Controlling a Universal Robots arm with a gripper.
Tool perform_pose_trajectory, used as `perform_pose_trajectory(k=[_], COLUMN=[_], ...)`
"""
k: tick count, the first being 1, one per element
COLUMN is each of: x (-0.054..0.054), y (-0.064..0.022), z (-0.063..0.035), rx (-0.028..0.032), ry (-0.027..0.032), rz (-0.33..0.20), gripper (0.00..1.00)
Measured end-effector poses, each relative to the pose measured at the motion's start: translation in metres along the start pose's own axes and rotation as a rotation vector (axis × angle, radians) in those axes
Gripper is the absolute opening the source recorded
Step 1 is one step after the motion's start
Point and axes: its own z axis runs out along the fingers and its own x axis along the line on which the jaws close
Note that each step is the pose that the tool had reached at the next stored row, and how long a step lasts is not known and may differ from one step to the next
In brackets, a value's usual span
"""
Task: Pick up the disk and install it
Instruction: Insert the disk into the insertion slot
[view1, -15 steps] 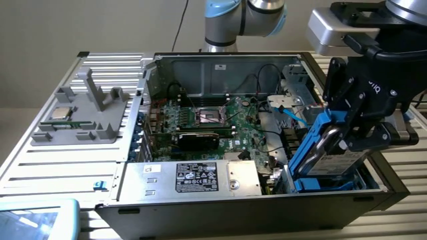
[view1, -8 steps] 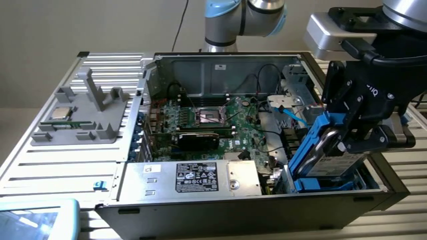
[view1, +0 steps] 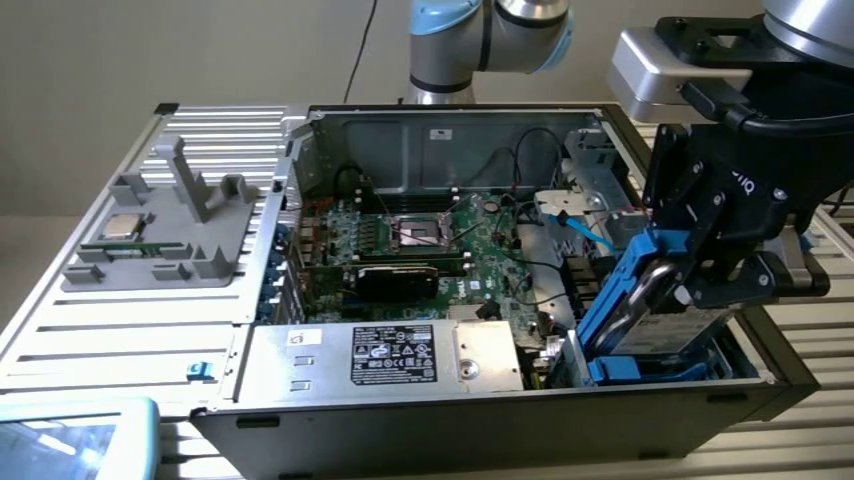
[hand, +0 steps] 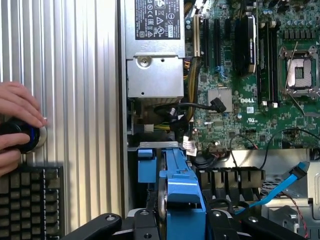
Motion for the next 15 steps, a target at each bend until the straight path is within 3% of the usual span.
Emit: perform_pose_trajectory(k=[2,3,15], x=[0.0,0.0,-0.0001], y=[0.0,0.0,-0.001], z=[0.0001,0.0002,0.0001], rx=[0.0,0.0,-0.0031], ry=[-0.0001,-0.0002,-0.0001], rz=[0.0,0.0,0.0], gripper=[0.39,0.45,0.45])
